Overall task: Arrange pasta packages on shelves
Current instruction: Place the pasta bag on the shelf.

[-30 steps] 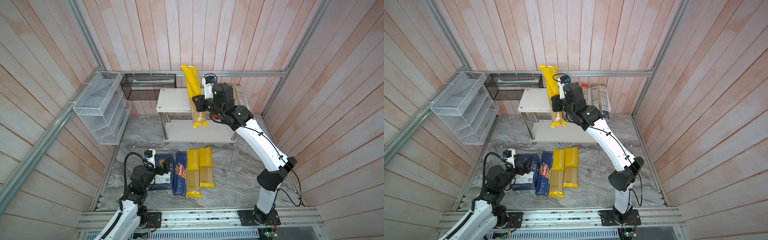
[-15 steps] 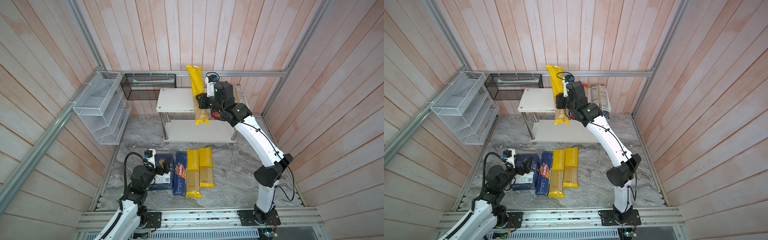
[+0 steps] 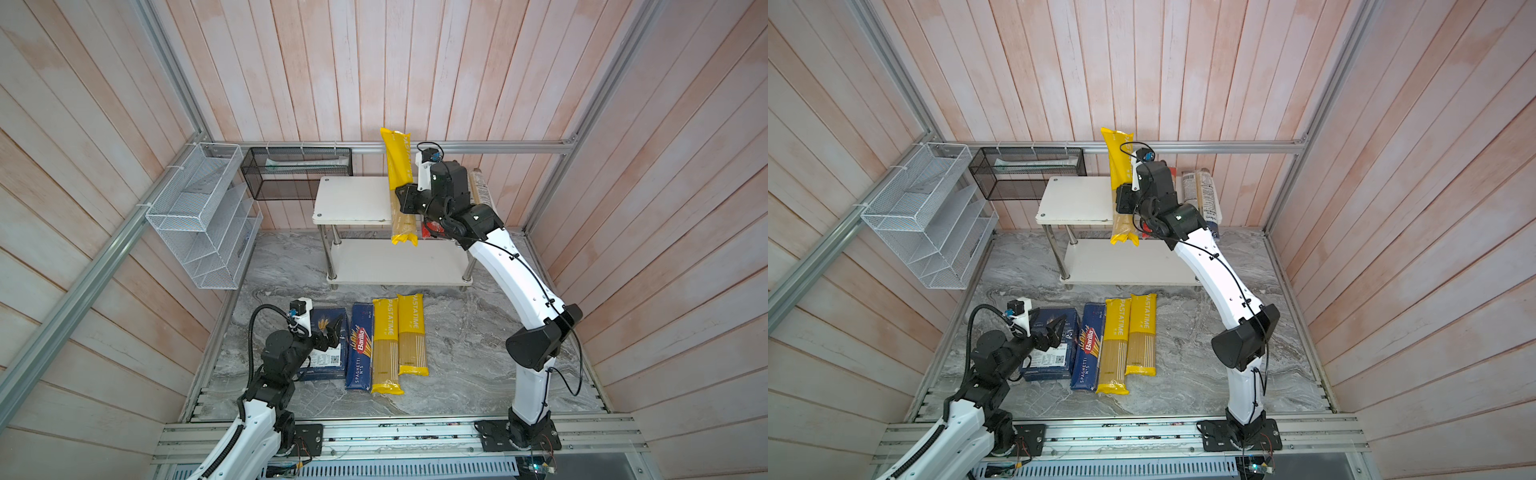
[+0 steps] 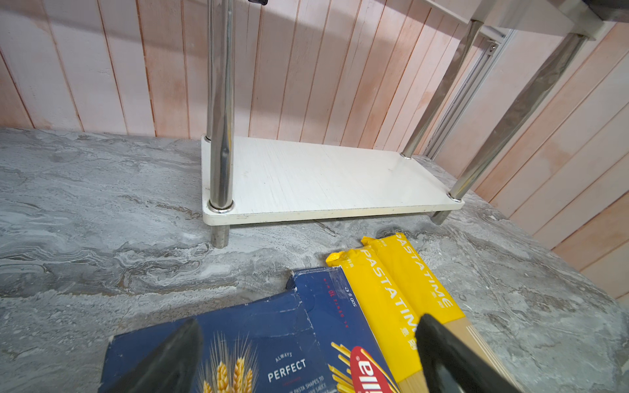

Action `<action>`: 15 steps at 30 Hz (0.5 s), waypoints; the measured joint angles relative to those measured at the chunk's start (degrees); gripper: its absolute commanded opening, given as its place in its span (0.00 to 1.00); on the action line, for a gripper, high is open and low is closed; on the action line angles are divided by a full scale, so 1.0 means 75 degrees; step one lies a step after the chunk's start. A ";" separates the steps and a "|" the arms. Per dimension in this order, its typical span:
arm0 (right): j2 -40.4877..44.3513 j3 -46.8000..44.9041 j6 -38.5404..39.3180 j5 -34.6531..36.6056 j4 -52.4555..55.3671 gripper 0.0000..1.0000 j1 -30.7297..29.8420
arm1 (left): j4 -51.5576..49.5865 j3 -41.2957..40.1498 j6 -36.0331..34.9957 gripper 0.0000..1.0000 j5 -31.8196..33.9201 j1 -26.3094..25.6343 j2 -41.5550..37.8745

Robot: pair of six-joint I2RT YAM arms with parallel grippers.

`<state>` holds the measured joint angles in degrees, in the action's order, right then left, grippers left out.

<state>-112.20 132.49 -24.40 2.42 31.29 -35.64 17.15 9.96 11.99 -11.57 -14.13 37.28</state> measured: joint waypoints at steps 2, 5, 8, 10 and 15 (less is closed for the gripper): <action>0.0000 0.0000 -0.0017 0.0000 -0.0003 0.09 0.0020 | -0.0003 0.0000 0.0000 1.00 0.0000 0.0000 0.0000; -0.0003 0.0000 -0.0087 0.0003 -0.0003 0.13 0.0029 | -0.0003 0.0000 0.0000 1.00 0.0000 0.0000 0.0000; -0.0012 0.0003 -0.0125 0.0003 -0.0003 0.19 0.0038 | -0.0003 0.0000 0.0000 1.00 -0.0017 0.0000 0.0000; -0.0012 0.0003 -0.0149 0.0003 -0.0003 0.26 0.0044 | -0.0003 0.0000 0.0000 1.00 -0.0017 0.0000 0.0000; -0.0020 -0.0050 -0.0189 0.0026 -0.0117 0.30 0.0082 | -0.0003 0.0000 -0.0003 1.00 -0.0015 0.0000 0.0000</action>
<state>-112.36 132.11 -25.82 2.61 30.41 -35.03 17.12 9.96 11.97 -11.68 -14.13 37.28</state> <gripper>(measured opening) 0.283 0.998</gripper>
